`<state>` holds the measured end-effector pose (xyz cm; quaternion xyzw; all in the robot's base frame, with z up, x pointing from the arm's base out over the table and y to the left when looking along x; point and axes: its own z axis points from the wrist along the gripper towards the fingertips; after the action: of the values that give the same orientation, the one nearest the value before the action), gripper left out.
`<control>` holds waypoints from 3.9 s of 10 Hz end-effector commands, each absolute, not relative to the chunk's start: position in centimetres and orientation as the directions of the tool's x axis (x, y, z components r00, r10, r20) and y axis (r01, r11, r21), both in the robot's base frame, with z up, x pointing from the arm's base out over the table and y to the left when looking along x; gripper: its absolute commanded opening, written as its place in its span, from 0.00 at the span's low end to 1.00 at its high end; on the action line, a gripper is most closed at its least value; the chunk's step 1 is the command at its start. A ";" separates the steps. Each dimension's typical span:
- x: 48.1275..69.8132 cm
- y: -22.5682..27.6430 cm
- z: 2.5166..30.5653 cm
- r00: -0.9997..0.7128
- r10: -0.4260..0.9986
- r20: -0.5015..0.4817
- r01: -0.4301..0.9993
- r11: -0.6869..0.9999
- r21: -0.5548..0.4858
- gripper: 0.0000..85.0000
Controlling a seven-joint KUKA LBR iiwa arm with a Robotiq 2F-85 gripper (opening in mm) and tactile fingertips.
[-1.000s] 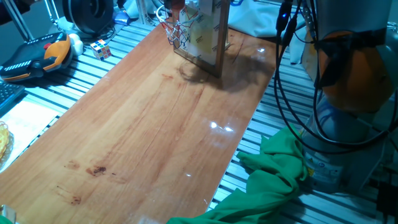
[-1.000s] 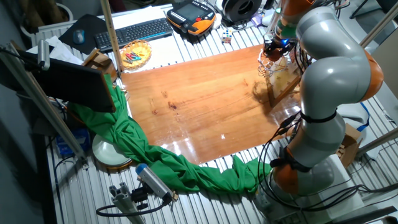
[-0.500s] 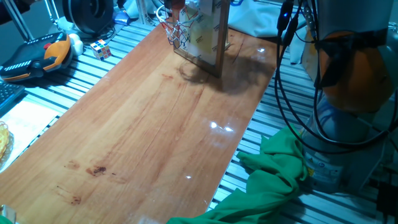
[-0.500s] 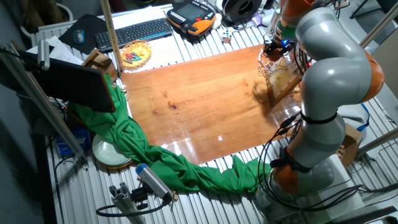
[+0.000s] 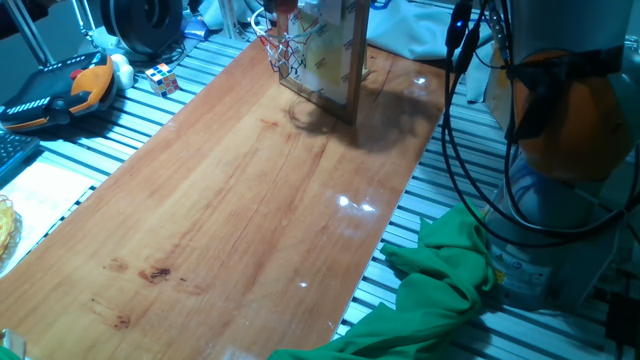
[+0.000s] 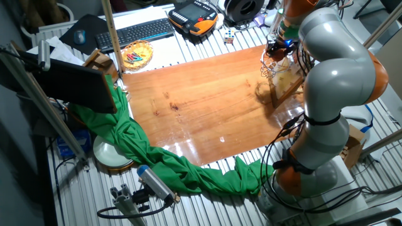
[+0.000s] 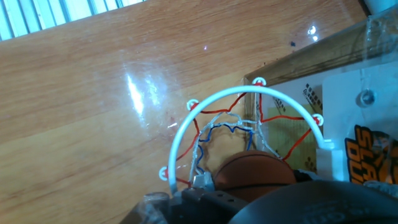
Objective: Grab a basketball, release it and shoot it into the basket
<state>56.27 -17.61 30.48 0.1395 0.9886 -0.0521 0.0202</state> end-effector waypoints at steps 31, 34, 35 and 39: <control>56.1 -10.8 30.8 -0.954 0.291 -0.072 0.294 0.955 -0.030 0.01; 56.0 -10.1 30.7 -0.954 0.293 -0.064 0.294 0.956 -0.009 0.01; 55.9 -9.5 30.2 -0.953 0.295 -0.067 0.297 0.955 -0.008 0.01; 54.9 -7.0 29.1 -0.942 0.330 -0.052 0.330 0.944 0.012 0.01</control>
<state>54.83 -6.87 29.01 0.1680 0.9854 0.0013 0.0263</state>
